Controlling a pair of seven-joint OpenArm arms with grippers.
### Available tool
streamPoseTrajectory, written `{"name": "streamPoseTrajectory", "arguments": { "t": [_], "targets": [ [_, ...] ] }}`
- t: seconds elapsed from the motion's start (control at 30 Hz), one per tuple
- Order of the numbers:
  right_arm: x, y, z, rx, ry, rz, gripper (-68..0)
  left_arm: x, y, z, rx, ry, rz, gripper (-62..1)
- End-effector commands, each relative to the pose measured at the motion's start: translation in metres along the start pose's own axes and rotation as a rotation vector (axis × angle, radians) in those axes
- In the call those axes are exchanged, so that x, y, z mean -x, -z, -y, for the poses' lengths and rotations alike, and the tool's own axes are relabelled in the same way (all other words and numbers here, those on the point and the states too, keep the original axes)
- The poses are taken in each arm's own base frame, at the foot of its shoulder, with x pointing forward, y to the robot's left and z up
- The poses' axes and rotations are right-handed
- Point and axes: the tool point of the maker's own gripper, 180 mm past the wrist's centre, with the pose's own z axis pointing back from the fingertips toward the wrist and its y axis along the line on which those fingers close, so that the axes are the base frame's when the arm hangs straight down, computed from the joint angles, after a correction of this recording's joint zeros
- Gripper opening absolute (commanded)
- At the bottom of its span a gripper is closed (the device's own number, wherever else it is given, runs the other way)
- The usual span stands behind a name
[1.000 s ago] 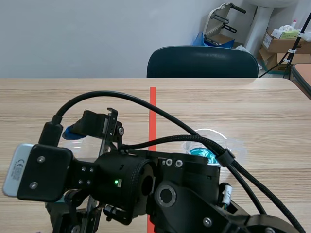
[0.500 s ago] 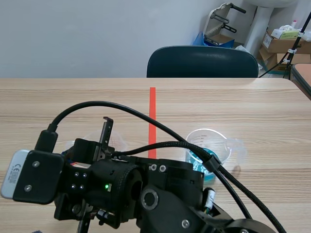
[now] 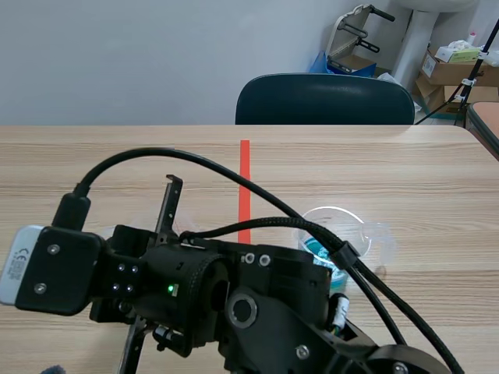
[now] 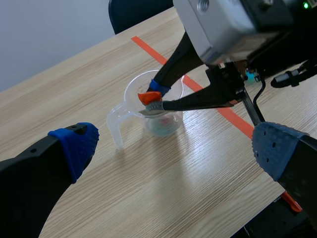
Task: Do the redox reaction experiment
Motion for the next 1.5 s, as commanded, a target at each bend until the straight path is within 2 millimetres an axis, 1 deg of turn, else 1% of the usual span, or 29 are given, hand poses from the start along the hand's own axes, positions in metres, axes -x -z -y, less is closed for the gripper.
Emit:
{"name": "streamPoseTrajectory", "arguments": {
  "t": [0.0, 0.2, 0.4, 0.6, 0.97, 1.3, 1.47],
  "targets": [
    [-0.017, -0.002, 0.017, 0.042, -0.023, 0.036, -66.9, -0.011, 0.003, 0.0, -0.002, 0.0, 0.038, 1.4],
    [-0.029, -0.01, 0.036, 0.093, 0.025, 0.02, -66.9, -0.011, 0.003, 0.0, -0.002, 0.0, 0.038, 1.4],
    [-0.048, -0.019, 0.056, 0.153, 0.097, 0.051, -66.9, -0.011, 0.003, 0.0, -0.002, 0.0, 0.038, 1.4],
    [-0.053, -0.024, 0.073, 0.223, 0.158, 0.034, -66.9, -0.011, 0.003, 0.0, -0.002, 0.0, 0.038, 1.4],
    [-0.059, -0.02, 0.098, 0.283, 0.206, -0.018, -66.9, -0.011, 0.003, 0.0, -0.002, 0.0, 0.036, 1.4],
    [-0.086, -0.04, 0.12, 0.338, 0.203, 0.019, -66.9, -0.011, 0.003, 0.0, -0.002, 0.0, 0.035, 1.4],
    [-0.089, -0.041, 0.124, 0.339, 0.201, 0.023, -66.9, -0.011, 0.003, 0.0, -0.002, 0.0, 0.035, 1.4]
  ]
}}
